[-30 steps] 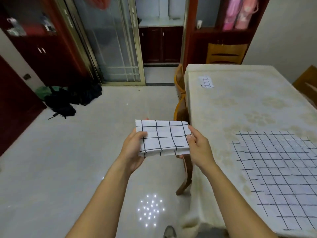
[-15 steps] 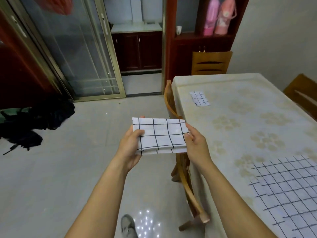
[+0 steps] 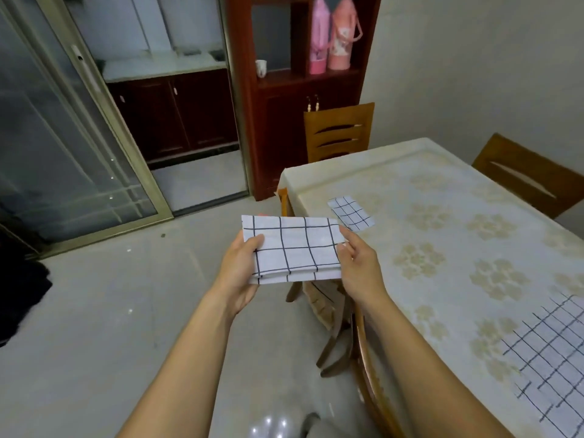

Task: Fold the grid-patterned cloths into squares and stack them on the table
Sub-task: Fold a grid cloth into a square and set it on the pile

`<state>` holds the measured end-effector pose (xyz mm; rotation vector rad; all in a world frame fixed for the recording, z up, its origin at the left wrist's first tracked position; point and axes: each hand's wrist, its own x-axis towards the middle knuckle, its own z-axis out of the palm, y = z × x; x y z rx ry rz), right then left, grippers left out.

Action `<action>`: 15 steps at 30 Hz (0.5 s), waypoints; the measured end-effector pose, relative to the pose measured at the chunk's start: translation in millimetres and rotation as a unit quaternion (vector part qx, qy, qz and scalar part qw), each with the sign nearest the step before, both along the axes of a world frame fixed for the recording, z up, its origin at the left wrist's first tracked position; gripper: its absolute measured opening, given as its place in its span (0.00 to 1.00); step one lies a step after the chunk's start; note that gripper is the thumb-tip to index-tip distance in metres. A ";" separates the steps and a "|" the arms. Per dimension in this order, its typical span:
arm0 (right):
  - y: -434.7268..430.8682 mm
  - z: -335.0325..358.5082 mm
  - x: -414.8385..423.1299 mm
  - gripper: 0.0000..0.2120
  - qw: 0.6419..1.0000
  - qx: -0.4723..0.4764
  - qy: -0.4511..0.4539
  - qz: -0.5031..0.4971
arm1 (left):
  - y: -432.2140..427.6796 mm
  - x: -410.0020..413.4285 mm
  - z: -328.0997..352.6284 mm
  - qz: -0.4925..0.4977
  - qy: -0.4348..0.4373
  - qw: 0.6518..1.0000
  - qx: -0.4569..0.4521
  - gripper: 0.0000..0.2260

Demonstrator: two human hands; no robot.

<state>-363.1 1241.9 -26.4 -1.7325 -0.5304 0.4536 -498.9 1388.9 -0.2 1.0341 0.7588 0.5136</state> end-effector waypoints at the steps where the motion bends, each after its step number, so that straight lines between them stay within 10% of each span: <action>1: 9.1 -5.0 12.0 0.20 1.000 -0.002 0.003 -0.012 | 11.9 14.1 -3.2 -0.010 0.004 1.000 0.004 0.14; 15: 97.7 -26.8 215.2 0.19 0.984 0.051 0.020 -0.169 | 138.9 239.6 -13.4 -0.162 0.092 0.961 0.204 0.17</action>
